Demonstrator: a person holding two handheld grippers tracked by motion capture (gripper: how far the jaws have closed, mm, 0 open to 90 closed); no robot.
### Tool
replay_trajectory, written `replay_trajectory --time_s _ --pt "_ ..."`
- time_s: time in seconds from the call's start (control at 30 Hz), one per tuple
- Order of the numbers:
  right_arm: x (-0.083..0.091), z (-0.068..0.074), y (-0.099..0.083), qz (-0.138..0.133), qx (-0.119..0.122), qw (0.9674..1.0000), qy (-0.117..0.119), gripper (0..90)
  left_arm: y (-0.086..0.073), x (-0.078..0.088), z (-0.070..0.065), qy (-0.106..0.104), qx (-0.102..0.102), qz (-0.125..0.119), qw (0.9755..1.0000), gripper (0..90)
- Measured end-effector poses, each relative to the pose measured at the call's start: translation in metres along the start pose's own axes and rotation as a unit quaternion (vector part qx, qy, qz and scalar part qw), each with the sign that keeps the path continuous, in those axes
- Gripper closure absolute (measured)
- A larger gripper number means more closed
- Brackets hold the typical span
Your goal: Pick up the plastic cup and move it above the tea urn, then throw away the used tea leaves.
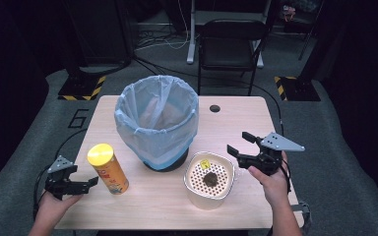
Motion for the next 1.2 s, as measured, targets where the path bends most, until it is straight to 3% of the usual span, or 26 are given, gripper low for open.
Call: replay_trajectory --time_s 0.03,0.2,0.3,0.43,0.5,0.63,0.83,0.9,1.0,1.03,1.07,1.2 --pt "0.001 -0.001 0.000 -0.001 -0.002 1.0000 0.000 24.5 -0.002 0.003 -0.004 -0.013 0.001 -0.005 0.9999 0.2" --pt "0.002 -0.001 -0.001 -0.001 -0.003 1.0000 -0.001 24.5 -0.004 0.008 -0.012 -0.021 -0.007 -0.026 0.9994 0.2" --pt "0.003 -0.003 -0.003 0.001 -0.006 1.0000 -0.002 24.5 -0.003 0.011 -0.019 -0.038 -0.004 -0.038 0.9985 0.2" --pt "0.006 -0.007 -0.002 -0.003 -0.012 0.9999 -0.005 24.5 -0.004 0.013 -0.024 -0.045 -0.015 -0.043 0.9980 0.2" --pt "0.006 -0.008 -0.002 -0.004 -0.015 0.9999 -0.004 24.5 -0.006 0.013 -0.031 -0.065 -0.022 -0.043 0.9967 0.2" --pt "0.003 -0.009 -0.004 -0.002 -0.015 0.9999 -0.004 24.5 -0.006 0.012 -0.042 -0.076 -0.041 -0.046 0.9952 0.2" --pt "-0.002 -0.009 -0.008 0.007 -0.016 0.9999 -0.002 24.5 -0.003 0.003 -0.053 -0.100 -0.039 -0.053 0.9928 0.4" --pt "-0.001 -0.011 -0.009 0.007 -0.016 0.9998 -0.003 24.5 0.000 -0.002 -0.057 -0.104 -0.028 -0.064 0.9921 0.5" --pt "0.000 -0.012 -0.009 0.007 -0.018 0.9998 -0.005 24.5 0.002 -0.004 -0.057 -0.107 -0.027 -0.062 0.9920 1.2" --pt "-0.001 -0.012 -0.010 0.006 -0.022 0.9997 -0.003 24.5 0.002 -0.007 -0.058 -0.110 -0.016 -0.064 0.9918 1.2" --pt "0.000 -0.013 -0.011 0.006 -0.024 0.9997 -0.002 24.6 0.004 -0.008 -0.057 -0.105 -0.026 -0.064 0.9920 1.5" --pt "0.000 -0.013 -0.014 0.010 -0.026 0.9996 -0.002 24.6 0.006 -0.014 -0.057 -0.099 -0.028 -0.071 0.9922 2.5"
Point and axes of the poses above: each handheld gripper's, and its own axes: x roughly backward along the jaws, y roughly out of its top, z roughly to its left, the point moved 5 cm from there along -x, roughly forward along the jaws
